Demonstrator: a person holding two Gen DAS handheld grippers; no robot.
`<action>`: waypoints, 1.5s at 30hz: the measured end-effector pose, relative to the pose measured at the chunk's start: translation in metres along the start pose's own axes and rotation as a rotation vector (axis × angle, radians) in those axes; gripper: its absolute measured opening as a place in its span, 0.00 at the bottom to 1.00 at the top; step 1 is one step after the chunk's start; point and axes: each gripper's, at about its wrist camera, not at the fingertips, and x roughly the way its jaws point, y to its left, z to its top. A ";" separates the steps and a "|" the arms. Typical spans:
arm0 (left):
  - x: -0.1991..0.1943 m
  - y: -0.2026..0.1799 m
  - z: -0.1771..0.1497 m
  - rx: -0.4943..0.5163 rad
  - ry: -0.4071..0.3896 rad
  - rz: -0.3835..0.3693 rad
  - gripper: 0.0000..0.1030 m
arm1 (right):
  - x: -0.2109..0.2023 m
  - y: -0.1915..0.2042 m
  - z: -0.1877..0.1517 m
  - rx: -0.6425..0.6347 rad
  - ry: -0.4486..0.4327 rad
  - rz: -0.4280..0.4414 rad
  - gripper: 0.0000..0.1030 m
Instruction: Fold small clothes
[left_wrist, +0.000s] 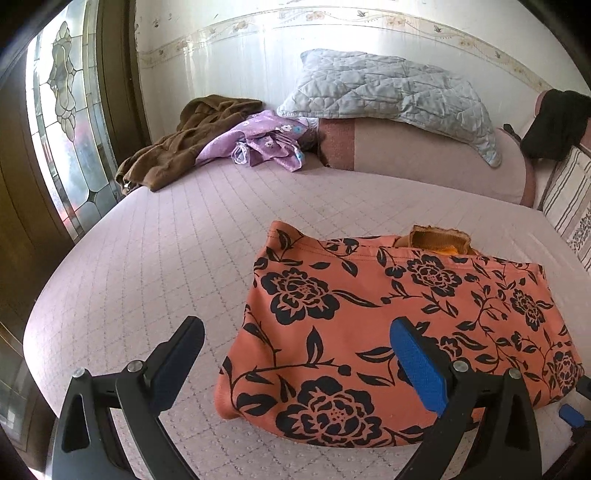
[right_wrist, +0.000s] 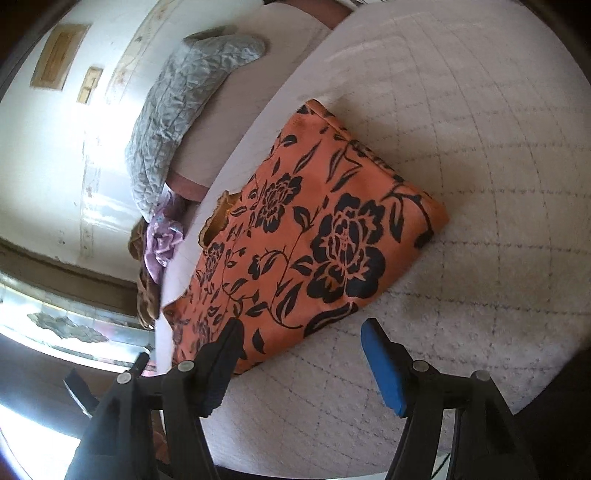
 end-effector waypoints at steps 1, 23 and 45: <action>0.001 -0.001 0.000 0.003 0.001 0.001 0.98 | 0.001 -0.003 0.001 0.016 0.000 0.012 0.68; 0.034 -0.047 -0.016 0.096 0.118 -0.004 0.98 | 0.006 -0.046 0.026 0.213 -0.086 0.109 0.67; 0.058 -0.009 0.001 0.106 0.204 0.053 0.98 | 0.009 0.043 0.031 -0.122 -0.289 -0.097 0.21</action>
